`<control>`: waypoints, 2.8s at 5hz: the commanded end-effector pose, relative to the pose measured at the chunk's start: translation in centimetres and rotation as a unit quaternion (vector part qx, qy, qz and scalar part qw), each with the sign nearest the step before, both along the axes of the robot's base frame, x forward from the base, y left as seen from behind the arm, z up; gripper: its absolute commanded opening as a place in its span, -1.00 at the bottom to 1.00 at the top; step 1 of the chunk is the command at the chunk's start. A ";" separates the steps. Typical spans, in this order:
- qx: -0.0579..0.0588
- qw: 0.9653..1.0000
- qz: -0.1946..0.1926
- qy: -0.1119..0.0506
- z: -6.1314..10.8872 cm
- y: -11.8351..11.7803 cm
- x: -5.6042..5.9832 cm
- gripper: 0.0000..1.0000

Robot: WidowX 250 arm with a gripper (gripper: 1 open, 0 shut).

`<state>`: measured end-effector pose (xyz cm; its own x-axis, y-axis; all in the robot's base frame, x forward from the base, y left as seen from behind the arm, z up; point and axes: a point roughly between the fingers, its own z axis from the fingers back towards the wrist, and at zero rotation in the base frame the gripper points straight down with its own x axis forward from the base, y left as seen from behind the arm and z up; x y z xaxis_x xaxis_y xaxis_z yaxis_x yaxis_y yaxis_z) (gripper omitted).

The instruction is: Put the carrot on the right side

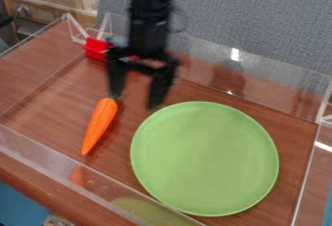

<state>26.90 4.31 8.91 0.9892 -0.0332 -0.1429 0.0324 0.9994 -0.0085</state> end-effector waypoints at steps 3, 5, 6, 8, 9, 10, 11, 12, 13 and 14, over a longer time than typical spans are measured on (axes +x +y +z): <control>-0.002 0.994 0.085 -0.071 -1.9 6.7 -3.2 1.00; -0.006 0.991 0.101 -0.086 -2.5 5.3 -1.8 1.00; -0.011 0.992 0.089 -0.093 -2.6 4.7 -0.9 1.00; 0.000 0.987 0.130 -0.093 -3.4 5.1 0.2 1.00; 0.004 0.982 0.164 -0.089 -3.8 5.6 -0.1 1.00; 0.008 0.978 0.191 -0.086 -4.1 5.9 -0.3 1.00; 0.010 0.979 0.184 -0.088 -4.3 5.2 -1.1 1.00; 0.010 0.980 0.177 -0.094 -3.8 4.1 -1.6 1.00; 0.014 0.978 0.184 -0.101 -3.4 4.1 -1.4 1.00; 0.017 0.975 0.192 -0.106 -3.1 4.4 -1.1 1.00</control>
<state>24.79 8.41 3.92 0.9352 0.3542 -0.0033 -0.3542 0.9351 -0.0094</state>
